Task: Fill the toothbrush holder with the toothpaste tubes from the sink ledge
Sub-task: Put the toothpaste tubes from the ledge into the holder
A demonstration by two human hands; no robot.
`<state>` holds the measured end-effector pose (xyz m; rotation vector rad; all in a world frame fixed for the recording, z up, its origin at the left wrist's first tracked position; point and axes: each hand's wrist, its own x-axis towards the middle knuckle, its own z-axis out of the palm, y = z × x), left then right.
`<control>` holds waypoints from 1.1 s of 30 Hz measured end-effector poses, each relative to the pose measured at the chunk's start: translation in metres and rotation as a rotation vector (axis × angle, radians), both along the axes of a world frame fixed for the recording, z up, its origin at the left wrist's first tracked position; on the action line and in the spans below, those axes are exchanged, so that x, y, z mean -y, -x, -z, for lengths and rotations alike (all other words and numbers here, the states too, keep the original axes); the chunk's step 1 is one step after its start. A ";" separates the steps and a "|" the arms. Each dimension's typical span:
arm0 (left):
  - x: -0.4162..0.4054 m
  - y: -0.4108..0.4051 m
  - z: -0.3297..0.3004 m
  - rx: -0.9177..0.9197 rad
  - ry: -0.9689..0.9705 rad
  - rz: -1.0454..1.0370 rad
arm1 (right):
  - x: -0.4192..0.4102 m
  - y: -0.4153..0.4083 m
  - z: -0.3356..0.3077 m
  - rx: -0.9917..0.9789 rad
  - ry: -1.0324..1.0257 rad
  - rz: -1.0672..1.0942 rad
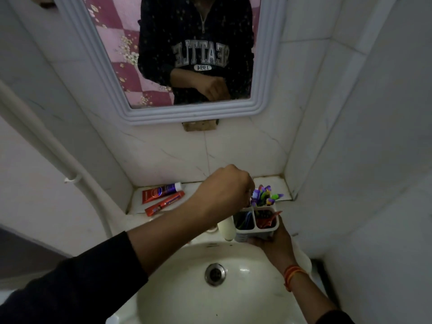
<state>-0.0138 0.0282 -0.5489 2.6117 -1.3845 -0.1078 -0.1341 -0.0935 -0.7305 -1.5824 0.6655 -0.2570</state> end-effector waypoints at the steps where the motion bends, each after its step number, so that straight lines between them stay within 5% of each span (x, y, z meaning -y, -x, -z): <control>1: -0.002 0.000 -0.006 0.021 0.029 -0.003 | 0.000 -0.001 -0.002 0.024 -0.030 0.024; 11: 0.002 0.010 0.029 -0.125 -0.172 0.028 | 0.000 -0.001 0.001 0.071 0.036 -0.018; 18: -0.055 -0.031 0.019 -0.222 0.193 -0.216 | 0.001 -0.001 0.008 0.054 0.076 -0.023; 25: -0.123 -0.068 0.120 -0.209 -0.441 -0.321 | 0.001 -0.004 0.015 0.055 0.051 -0.011; 33: -0.149 -0.073 0.155 -0.052 -0.565 -0.208 | 0.001 -0.002 0.018 -0.005 0.132 0.012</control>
